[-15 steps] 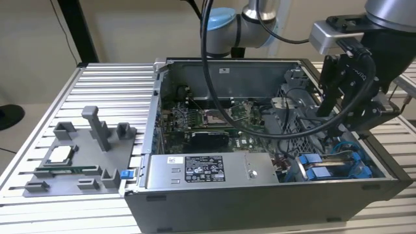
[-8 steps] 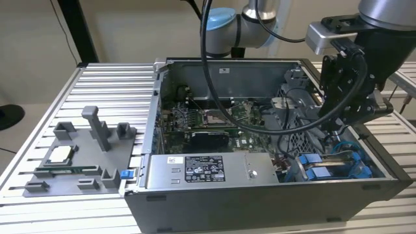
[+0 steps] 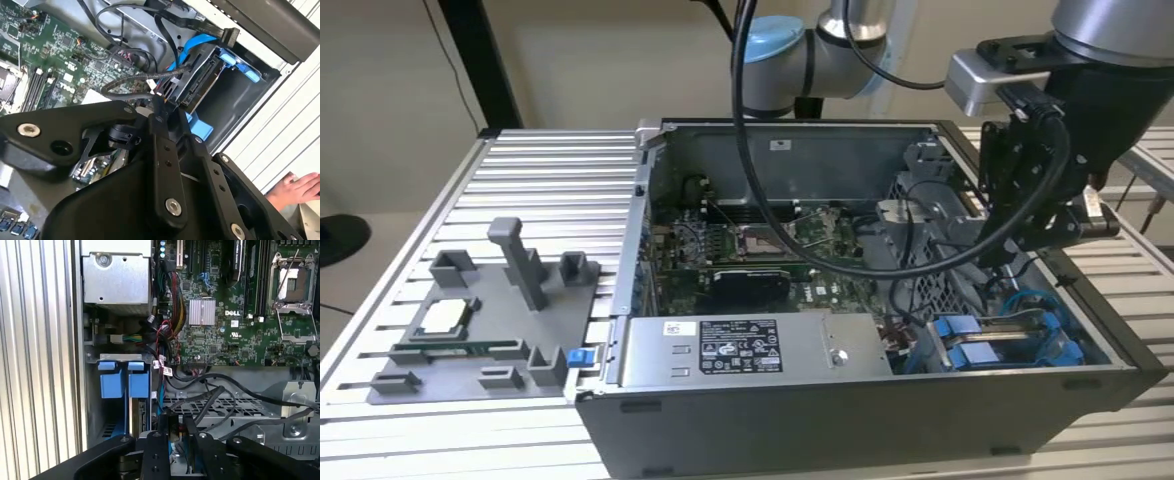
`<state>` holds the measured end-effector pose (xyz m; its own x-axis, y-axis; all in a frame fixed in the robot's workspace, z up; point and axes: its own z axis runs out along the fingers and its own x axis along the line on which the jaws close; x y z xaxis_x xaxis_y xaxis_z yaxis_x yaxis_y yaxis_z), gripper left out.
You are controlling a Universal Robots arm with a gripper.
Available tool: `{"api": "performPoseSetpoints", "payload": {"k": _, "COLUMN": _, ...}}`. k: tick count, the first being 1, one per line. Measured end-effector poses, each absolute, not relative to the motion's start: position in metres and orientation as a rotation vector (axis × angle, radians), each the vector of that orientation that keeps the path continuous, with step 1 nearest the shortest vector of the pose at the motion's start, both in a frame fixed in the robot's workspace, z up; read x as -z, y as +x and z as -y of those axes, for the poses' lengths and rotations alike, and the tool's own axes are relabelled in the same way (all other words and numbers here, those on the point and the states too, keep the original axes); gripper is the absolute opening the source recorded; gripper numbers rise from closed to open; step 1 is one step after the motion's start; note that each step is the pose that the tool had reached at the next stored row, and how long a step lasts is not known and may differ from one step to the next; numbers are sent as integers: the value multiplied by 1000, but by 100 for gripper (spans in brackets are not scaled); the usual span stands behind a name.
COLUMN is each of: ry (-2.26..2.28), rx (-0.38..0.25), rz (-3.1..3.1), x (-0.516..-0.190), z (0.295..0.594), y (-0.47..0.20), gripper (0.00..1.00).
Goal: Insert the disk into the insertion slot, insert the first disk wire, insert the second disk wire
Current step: 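Insert the first disk wire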
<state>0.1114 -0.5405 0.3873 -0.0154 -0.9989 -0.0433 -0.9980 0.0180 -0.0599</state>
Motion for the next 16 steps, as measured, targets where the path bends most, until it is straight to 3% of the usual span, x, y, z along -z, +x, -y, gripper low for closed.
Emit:
{"api": "performPoseSetpoints", "payload": {"k": 3, "ry": -2151, "rx": 20, "rz": -2188, "x": -386, "z": 541, "y": 111, "gripper": 100}}
{"api": "performPoseSetpoints", "payload": {"k": 4, "ry": -2151, "rx": 20, "rz": -2188, "x": -386, "z": 541, "y": 111, "gripper": 0}}
{"api": "performPoseSetpoints", "payload": {"k": 16, "ry": -2152, "rx": 20, "rz": -2188, "x": -384, "z": 542, "y": 115, "gripper": 0}}
